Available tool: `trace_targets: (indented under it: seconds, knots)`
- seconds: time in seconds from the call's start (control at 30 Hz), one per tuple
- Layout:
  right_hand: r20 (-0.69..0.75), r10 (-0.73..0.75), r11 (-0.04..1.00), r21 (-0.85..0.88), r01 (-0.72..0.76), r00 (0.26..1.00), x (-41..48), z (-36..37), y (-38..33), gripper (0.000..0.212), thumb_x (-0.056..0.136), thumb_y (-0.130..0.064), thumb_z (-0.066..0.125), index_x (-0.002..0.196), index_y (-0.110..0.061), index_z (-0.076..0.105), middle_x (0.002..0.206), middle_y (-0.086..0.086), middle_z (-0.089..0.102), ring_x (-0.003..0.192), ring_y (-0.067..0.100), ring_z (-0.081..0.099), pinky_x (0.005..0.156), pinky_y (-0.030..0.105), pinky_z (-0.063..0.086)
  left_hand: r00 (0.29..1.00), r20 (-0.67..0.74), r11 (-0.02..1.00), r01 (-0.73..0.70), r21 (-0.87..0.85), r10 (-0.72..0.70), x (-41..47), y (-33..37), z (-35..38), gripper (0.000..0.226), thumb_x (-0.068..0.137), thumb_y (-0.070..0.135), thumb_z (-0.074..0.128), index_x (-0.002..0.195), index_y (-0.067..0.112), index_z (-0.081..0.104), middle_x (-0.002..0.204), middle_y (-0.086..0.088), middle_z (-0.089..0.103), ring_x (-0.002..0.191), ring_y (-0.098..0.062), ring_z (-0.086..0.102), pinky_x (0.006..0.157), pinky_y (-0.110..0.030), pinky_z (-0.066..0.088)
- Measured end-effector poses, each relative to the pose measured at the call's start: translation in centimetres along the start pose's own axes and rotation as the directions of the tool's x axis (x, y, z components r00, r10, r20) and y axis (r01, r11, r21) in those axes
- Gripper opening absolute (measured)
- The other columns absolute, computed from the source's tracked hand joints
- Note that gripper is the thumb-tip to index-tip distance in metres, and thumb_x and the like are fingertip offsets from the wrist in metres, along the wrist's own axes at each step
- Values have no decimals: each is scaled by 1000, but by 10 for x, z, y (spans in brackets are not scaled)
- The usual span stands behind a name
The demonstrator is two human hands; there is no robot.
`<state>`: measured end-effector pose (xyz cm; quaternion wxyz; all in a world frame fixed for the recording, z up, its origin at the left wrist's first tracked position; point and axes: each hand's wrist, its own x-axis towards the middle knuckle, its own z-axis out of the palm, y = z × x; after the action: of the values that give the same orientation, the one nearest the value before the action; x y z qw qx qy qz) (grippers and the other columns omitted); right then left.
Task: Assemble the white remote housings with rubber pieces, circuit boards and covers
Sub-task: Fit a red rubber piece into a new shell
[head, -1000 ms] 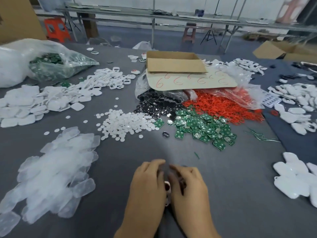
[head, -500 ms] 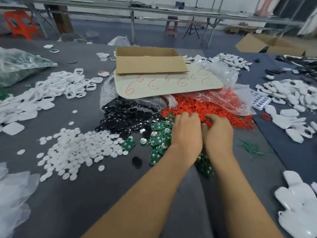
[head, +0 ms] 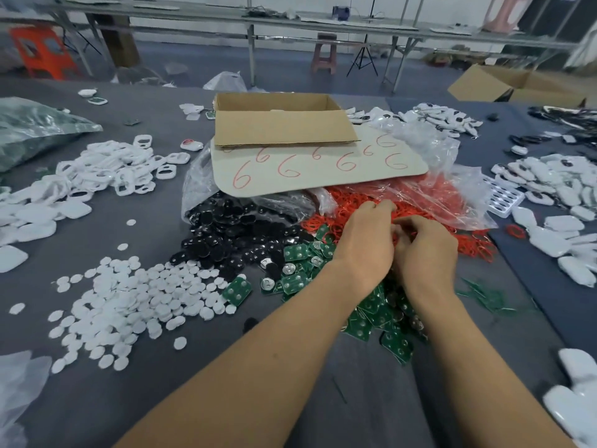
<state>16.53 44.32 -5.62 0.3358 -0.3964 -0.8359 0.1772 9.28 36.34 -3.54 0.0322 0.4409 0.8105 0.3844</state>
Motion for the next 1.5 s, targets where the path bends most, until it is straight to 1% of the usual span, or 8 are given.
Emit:
trace_targets:
  seconds: [0.2,0.43,0.7,0.9,1.13,1.3,1.4,1.5]
  knots:
    - [8,77,941,329,-75,997,-28,-30,-18,19,90,-14,70,93,-33,71,78,-21,70,76,-7,64,76,24,52,994,72,931,108,-348,-88,-14,4,-30,17,98,10,65,110,16,74,104,3,73,89,-4,64,86,-19,51]
    - [150,-45,729,681,-70,988,-116,-65,-55,33,87,6,69,100,-24,73,80,-2,74,76,18,69,72,24,56,992,129,896,57,-441,1,-105,-25,-96,8,92,13,74,98,12,79,86,5,76,77,-2,67,75,-17,52]
    - [346,-129,499,832,-241,929,-215,-67,-94,31,79,19,68,98,-5,73,69,10,68,56,9,53,55,15,43,976,112,738,215,-639,-187,-236,-49,-130,13,95,9,71,88,19,77,79,-3,75,74,-12,69,72,-24,55]
    - [544,-192,660,688,-303,817,-261,-66,-101,35,78,17,72,93,-15,78,67,4,71,58,12,59,61,19,48,925,-93,808,270,-524,-369,-307,-58,-121,24,90,13,76,84,36,75,82,7,77,80,-10,73,76,-21,55]
    - [442,-273,787,613,-66,854,-267,-79,-104,62,76,21,65,105,-34,73,79,-7,75,75,11,71,72,15,53,959,-206,885,82,-459,-195,-337,-49,-122,12,85,27,73,91,37,72,93,15,76,87,-6,73,78,-14,52]
    - [410,-358,718,695,-34,839,-272,-83,-99,69,78,22,67,105,-41,73,79,-4,73,72,14,68,74,18,53,945,-327,938,-94,-334,-22,-345,-52,-123,11,88,17,78,93,26,73,99,13,72,88,-9,72,78,-22,56]
    - [449,-278,619,760,-200,849,-279,-80,-96,54,77,15,75,102,-32,76,84,6,75,75,18,72,74,20,55,921,-374,954,-199,-226,103,-349,-51,-122,5,90,15,77,93,19,75,101,11,70,91,-9,71,79,-22,56]
    - [576,-206,402,787,-468,791,-286,-82,-89,30,77,2,74,102,-15,78,100,13,77,94,22,74,80,19,55,889,-440,962,-220,-165,128,-352,-48,-115,5,88,11,79,91,15,77,103,8,71,95,-7,71,82,-24,57]
